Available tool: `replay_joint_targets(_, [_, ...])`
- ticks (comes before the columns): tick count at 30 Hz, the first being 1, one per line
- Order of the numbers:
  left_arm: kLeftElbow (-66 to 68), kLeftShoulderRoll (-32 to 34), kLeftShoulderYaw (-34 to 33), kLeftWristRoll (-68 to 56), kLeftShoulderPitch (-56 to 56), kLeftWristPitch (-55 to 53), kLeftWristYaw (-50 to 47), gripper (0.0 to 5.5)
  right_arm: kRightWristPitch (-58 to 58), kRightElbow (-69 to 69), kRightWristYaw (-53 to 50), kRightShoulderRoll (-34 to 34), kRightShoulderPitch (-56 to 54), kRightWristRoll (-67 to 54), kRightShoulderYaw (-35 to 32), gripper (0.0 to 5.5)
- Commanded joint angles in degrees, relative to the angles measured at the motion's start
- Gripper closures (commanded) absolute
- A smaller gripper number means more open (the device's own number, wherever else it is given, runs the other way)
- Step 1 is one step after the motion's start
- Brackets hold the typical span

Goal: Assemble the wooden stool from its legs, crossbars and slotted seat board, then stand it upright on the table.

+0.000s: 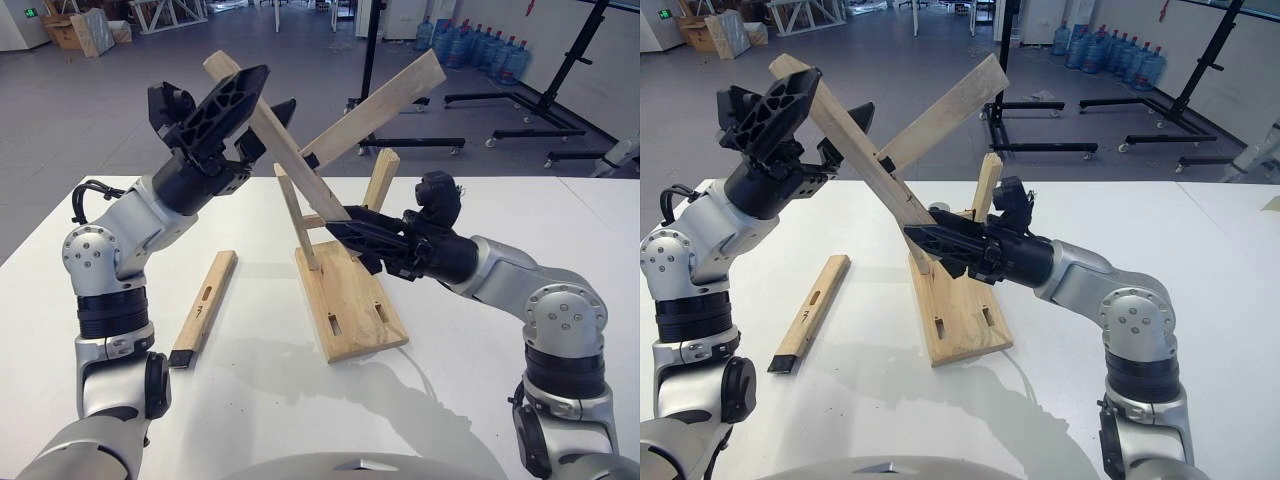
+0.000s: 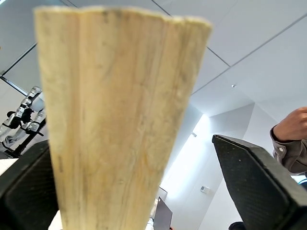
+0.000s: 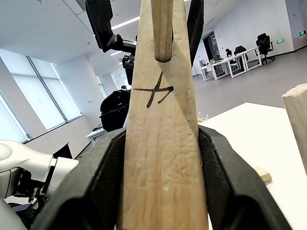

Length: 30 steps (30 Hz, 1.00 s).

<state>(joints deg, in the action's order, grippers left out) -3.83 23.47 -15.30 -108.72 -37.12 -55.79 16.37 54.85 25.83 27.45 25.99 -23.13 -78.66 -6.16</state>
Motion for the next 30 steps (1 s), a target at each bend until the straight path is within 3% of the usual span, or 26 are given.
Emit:
replay_joint_targets(1, [0.21, -0.09, 0.92, -1.59, -0.05, 0.33, -1.25, 1.30, -0.85, 0.77, 0.19, 0.20, -0.19, 0.60, 0.47, 3.46])
replay_joint_targets(11, [0.84, 0.26, 0.92, -2.45, -0.10, 0.61, -2.11, 2.95, -1.67, 0.33, 0.58, 0.53, 0.22, 1.28, 0.82, 3.46])
replay_joint_targets(21, [0.65, 0.66, 0.52, -0.40, 0.09, 0.96, -2.02, 3.00, -2.24, -0.01, 1.19, 0.67, 0.56, 2.67, 1.16, 3.46])
replay_joint_targets(22, [0.55, 0.71, 0.59, 0.32, 0.17, 0.90, -1.74, 3.01, -2.14, 0.32, 1.52, 0.86, 0.85, 3.24, 1.58, 3.08])
replay_joint_targets(30, [0.93, 0.89, 0.72, 5.56, 0.44, 0.66, 1.32, 3.35, -0.27, 0.72, 3.33, 2.80, 2.18, 0.68, 1.67, 1.69])
